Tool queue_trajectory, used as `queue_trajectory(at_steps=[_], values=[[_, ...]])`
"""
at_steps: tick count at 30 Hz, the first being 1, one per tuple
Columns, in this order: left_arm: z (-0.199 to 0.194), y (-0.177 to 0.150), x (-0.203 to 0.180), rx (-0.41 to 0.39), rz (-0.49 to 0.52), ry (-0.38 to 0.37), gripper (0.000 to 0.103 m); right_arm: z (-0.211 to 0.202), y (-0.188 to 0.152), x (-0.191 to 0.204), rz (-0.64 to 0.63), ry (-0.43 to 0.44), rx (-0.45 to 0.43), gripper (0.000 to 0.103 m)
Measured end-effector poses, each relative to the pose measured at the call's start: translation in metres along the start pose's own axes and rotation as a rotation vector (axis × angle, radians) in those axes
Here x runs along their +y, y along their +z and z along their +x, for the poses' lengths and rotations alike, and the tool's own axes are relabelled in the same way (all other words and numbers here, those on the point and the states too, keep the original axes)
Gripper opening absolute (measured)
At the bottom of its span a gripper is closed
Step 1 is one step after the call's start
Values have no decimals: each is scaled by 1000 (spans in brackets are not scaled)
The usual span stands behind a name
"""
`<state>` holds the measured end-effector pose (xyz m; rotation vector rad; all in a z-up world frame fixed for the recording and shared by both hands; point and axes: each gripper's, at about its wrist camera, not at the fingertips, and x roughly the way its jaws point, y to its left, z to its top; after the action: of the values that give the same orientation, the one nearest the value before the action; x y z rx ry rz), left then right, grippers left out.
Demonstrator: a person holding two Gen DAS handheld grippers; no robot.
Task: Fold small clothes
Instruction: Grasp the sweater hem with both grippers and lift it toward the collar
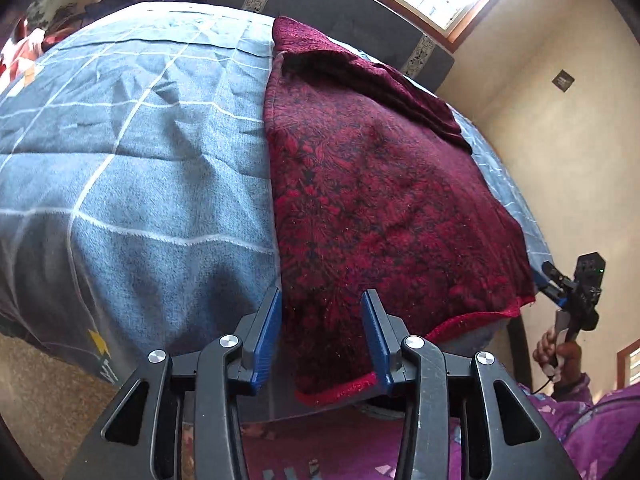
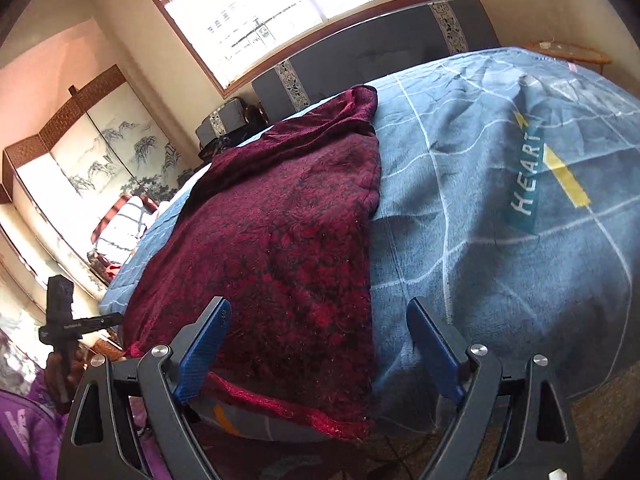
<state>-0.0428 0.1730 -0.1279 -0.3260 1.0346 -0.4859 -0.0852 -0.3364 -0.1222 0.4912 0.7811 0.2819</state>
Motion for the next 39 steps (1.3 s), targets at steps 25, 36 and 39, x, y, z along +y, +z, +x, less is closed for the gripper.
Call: queue_trajectory(at_steps=[25, 36, 39], values=[[14, -9, -24, -43, 28, -131, 10, 23, -20, -43, 358, 324, 143, 24], [35, -18, -32, 0, 54, -19, 37, 30, -8, -28, 292, 226, 169, 15], [38, -18, -26, 2, -4, -48, 12, 29, -12, -31, 310, 232, 160, 12]])
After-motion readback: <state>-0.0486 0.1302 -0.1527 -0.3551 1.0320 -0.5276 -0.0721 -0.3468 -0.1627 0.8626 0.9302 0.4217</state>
